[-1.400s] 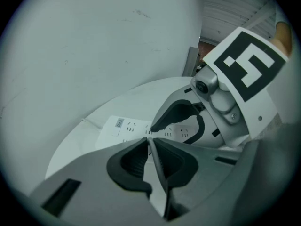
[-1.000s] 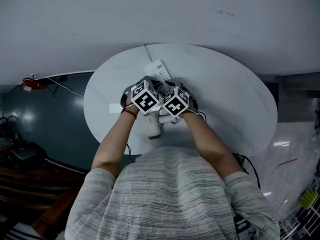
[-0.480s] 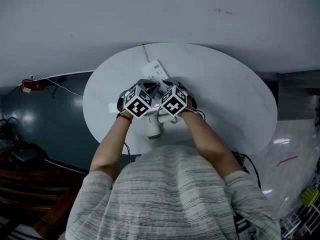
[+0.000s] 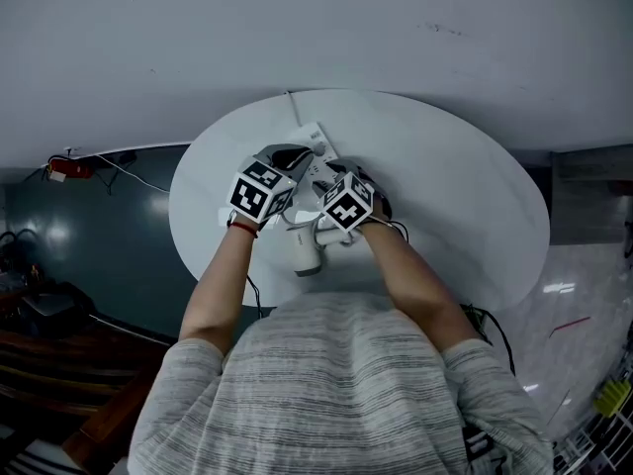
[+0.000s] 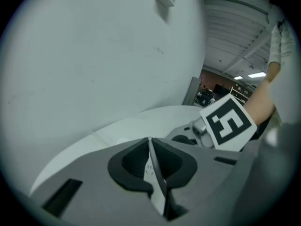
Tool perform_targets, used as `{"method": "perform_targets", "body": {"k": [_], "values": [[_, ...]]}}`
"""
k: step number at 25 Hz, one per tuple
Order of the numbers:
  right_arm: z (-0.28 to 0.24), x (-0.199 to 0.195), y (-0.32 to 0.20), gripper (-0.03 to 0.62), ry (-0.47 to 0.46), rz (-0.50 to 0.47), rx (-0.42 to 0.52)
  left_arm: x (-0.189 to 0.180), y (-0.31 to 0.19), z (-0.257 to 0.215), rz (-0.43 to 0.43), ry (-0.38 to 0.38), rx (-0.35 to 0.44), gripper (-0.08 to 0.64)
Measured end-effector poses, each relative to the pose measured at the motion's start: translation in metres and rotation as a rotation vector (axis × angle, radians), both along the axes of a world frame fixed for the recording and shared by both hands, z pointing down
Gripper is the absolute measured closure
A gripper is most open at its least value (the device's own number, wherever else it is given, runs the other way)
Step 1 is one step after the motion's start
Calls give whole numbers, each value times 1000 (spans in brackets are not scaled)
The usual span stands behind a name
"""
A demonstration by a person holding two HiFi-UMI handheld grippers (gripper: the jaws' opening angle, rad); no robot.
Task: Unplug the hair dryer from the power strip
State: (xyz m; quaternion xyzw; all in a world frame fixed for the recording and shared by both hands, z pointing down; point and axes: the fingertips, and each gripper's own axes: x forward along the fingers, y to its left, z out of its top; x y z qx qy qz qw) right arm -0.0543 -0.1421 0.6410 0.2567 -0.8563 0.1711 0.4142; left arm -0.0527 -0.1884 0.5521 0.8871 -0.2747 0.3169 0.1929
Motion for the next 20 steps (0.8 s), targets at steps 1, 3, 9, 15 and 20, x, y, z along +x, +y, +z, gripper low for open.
{"method": "perform_targets", "body": {"k": [1, 3, 9, 15, 20], "values": [[-1, 0, 0, 365, -3, -2, 0, -3, 9, 5, -29, 25, -22, 534], [-2, 0, -2, 365, -4, -8, 1, -10, 19, 9, -100, 80, -58, 534], [-3, 4, 1, 365, -14, -11, -25, -21, 23, 0, -223, 203, -78, 534], [-17, 15, 4, 365, -91, 30, 1, -20, 31, -3, -252, 252, -78, 534], [-39, 27, 6, 365, -159, 77, 42, -16, 36, -12, -249, 283, -58, 534]]}}
